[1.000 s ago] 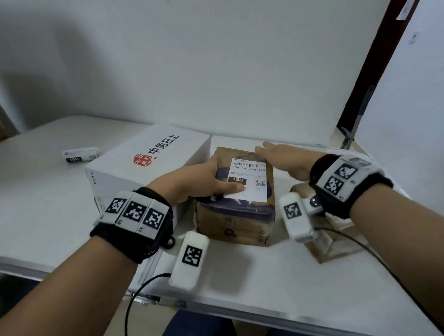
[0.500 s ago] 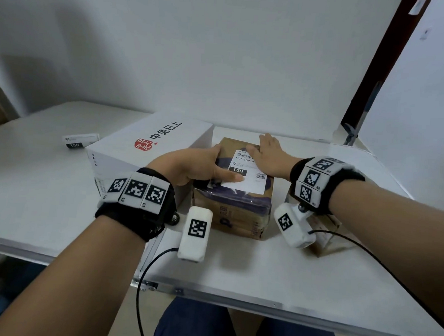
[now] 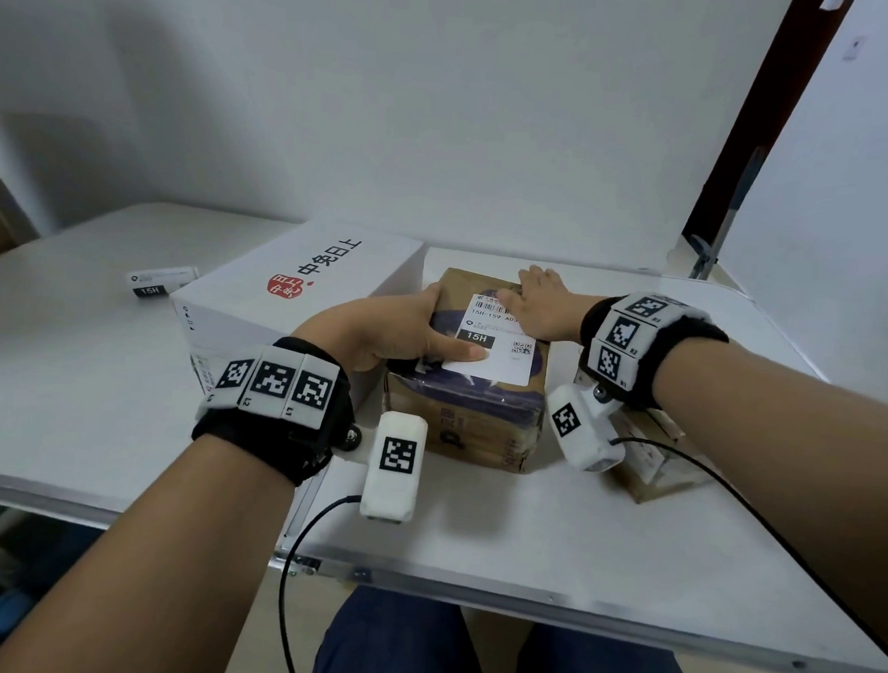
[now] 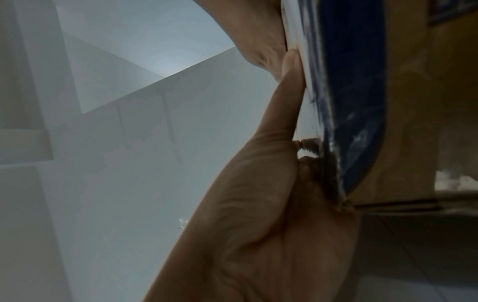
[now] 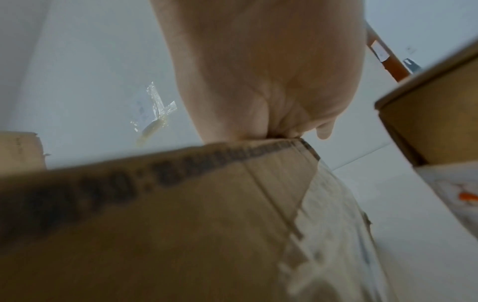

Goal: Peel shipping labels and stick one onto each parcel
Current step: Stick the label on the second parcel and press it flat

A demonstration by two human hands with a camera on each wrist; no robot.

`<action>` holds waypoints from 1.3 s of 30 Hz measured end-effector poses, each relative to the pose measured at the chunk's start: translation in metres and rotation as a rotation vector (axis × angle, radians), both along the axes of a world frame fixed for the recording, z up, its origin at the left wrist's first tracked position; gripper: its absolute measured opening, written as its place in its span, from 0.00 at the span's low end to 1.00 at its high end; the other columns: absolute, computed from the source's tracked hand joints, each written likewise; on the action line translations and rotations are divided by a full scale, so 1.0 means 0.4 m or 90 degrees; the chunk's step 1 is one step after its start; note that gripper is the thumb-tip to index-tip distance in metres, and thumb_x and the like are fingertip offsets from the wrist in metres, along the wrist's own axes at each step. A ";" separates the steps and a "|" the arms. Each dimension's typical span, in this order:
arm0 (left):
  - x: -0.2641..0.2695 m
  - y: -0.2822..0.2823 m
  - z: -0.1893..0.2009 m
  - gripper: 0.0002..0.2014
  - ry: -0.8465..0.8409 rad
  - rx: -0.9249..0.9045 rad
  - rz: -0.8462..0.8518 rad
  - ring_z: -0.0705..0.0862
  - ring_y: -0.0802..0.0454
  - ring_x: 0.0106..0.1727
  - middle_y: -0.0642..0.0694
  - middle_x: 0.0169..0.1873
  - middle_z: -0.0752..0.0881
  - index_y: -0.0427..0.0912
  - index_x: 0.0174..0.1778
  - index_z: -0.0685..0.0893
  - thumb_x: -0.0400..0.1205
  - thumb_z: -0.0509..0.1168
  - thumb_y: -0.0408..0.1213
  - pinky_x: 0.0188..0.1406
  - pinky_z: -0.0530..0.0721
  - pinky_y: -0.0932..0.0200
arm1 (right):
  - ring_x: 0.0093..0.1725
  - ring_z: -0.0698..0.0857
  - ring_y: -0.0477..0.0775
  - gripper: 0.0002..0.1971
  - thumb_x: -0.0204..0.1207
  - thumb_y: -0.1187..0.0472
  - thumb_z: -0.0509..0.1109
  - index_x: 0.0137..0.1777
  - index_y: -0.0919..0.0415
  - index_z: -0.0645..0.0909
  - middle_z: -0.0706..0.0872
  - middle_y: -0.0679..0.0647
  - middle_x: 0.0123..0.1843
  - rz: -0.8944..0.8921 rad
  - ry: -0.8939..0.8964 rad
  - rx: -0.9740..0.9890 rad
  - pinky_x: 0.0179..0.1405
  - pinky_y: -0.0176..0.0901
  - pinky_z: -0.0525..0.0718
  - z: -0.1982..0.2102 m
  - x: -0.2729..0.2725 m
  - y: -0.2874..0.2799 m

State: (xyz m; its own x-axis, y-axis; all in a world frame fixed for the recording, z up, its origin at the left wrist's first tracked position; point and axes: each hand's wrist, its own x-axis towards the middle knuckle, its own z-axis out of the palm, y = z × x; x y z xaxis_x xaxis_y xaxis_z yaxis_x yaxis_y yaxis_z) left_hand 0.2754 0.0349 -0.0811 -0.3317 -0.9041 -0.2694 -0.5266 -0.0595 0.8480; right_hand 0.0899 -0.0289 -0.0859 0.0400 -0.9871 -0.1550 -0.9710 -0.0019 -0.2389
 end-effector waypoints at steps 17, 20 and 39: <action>-0.007 0.021 0.021 0.44 -0.033 0.015 0.022 0.86 0.49 0.56 0.48 0.57 0.85 0.51 0.81 0.58 0.73 0.77 0.44 0.55 0.86 0.54 | 0.84 0.59 0.62 0.34 0.87 0.44 0.43 0.83 0.68 0.53 0.56 0.63 0.85 0.013 0.019 0.044 0.82 0.58 0.58 0.019 -0.075 0.011; -0.005 0.024 0.023 0.47 -0.033 0.018 0.026 0.84 0.52 0.55 0.53 0.53 0.82 0.51 0.83 0.54 0.74 0.76 0.44 0.56 0.86 0.55 | 0.83 0.61 0.62 0.33 0.87 0.44 0.44 0.83 0.69 0.54 0.58 0.63 0.85 0.003 0.026 0.064 0.81 0.55 0.60 0.034 -0.077 0.027; -0.004 0.026 0.035 0.52 -0.056 0.081 -0.063 0.81 0.46 0.67 0.59 0.58 0.77 0.56 0.84 0.45 0.75 0.76 0.41 0.66 0.81 0.43 | 0.87 0.40 0.53 0.37 0.85 0.39 0.44 0.86 0.61 0.40 0.40 0.54 0.88 0.121 0.097 0.006 0.84 0.61 0.44 0.011 0.001 0.081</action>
